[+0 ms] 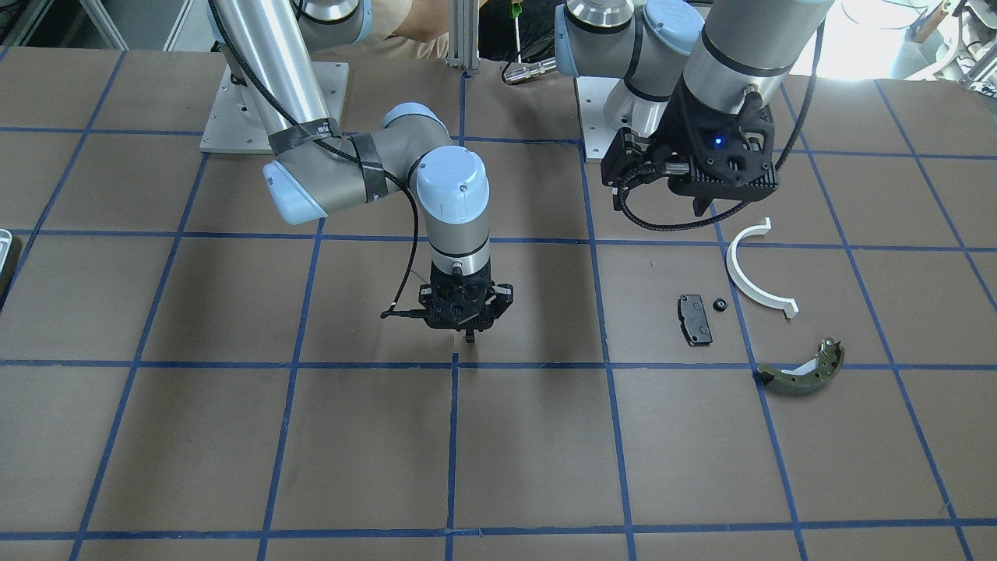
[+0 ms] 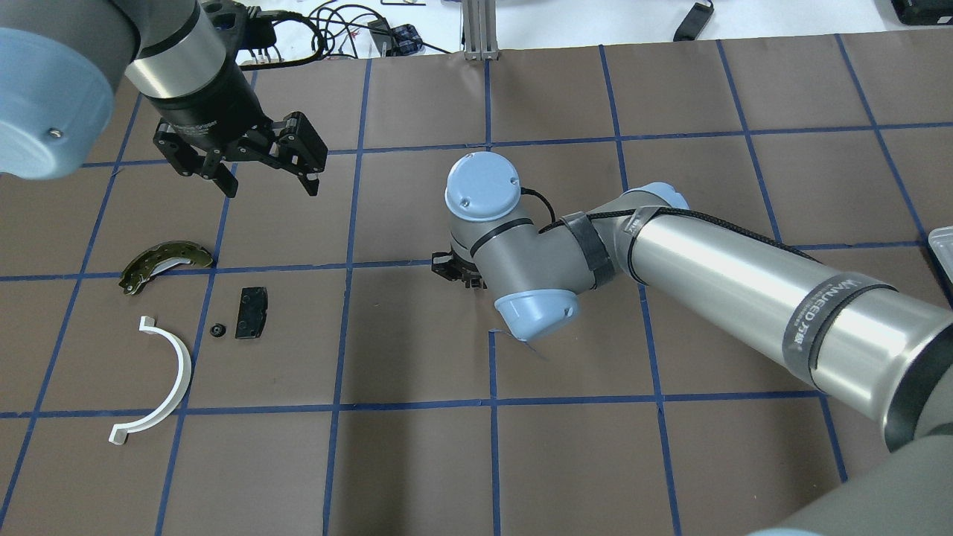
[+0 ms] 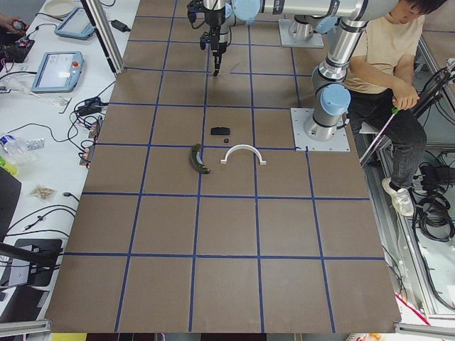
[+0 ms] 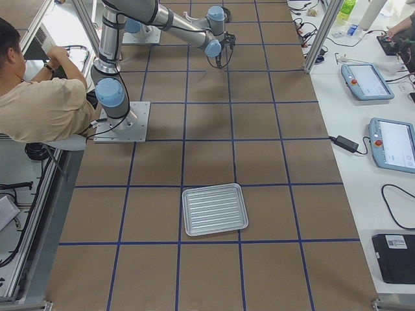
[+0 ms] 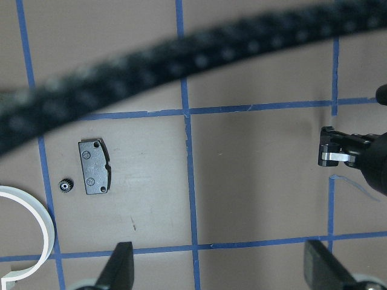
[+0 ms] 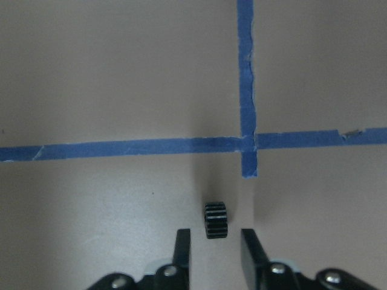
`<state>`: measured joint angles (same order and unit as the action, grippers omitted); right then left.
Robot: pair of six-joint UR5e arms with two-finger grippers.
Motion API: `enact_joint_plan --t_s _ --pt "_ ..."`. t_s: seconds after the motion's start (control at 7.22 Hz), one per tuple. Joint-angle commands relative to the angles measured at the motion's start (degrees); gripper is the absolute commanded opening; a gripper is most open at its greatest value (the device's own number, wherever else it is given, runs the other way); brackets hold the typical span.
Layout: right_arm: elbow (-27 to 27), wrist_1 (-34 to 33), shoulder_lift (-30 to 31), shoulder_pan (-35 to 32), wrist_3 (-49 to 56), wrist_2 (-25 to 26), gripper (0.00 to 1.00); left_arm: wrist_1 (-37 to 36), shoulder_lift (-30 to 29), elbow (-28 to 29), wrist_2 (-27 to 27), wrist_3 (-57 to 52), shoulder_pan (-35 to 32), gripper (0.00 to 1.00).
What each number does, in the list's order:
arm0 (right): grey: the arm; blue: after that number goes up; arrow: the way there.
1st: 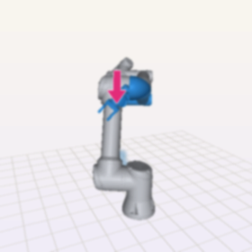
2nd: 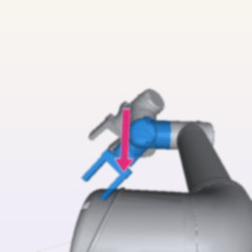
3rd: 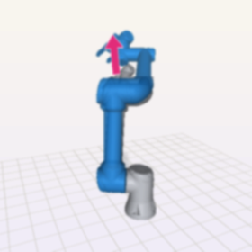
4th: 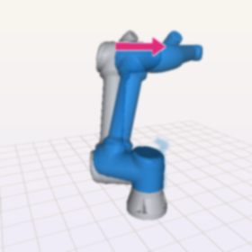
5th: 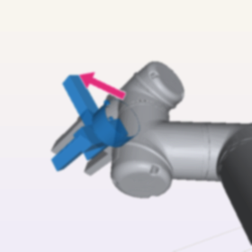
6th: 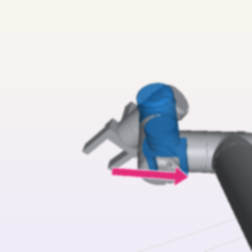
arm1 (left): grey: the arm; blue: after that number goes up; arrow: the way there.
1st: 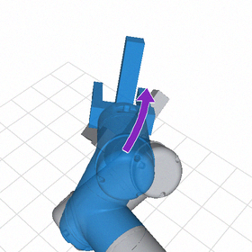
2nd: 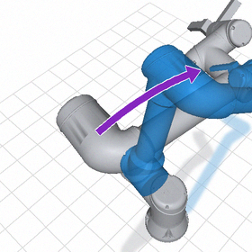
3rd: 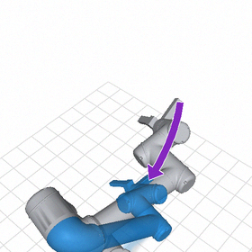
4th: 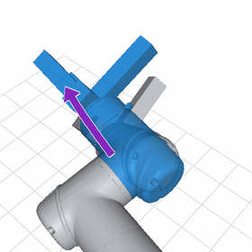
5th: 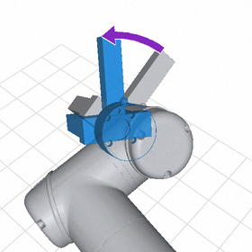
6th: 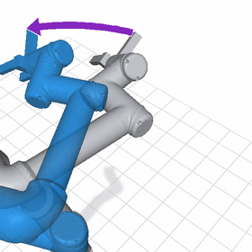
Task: Place bearing gear from tray to pile
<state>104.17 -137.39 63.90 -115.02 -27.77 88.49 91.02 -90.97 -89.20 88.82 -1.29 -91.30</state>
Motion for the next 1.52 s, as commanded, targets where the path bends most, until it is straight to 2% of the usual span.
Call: enact_joint_plan --t_s 0.0,0.28,0.55,0.69,0.97,1.11,1.25,1.39 --pt "-0.02 3.15 3.05 2.25 2.96 0.63 1.0 -0.05 -1.12 -0.09 0.04 0.06 -0.02 1.0" --pt "-0.02 10.36 8.13 9.42 15.32 0.64 1.0 -0.83 -4.11 -1.49 -0.57 1.19 -0.54 1.0" --pt "-0.11 17.83 13.59 17.43 27.98 0.63 1.0 -14.41 -8.93 -7.88 -0.58 3.64 -3.86 1.0" --pt "-0.02 20.73 14.92 19.11 30.12 0.64 1.0 -20.82 -12.44 -10.61 -0.49 7.58 -6.41 1.0" --pt "-0.37 21.12 15.89 20.53 34.34 2.47 1.0 -28.67 -18.51 -12.22 -0.31 14.09 -11.85 1.0" --pt "-2.29 22.42 17.47 23.58 34.44 1.87 1.0 -29.57 -21.24 -12.22 -0.75 18.91 -14.32 1.0" --pt "-6.66 28.09 18.35 25.44 34.45 1.69 1.0 -32.02 -23.44 -12.31 -0.84 21.65 -16.87 1.0" --pt "-13.4 34.15 18.01 25.72 33.31 0.99 1.0 -35.78 -25.55 -12.22 -0.84 24.55 -18.89 1.0"
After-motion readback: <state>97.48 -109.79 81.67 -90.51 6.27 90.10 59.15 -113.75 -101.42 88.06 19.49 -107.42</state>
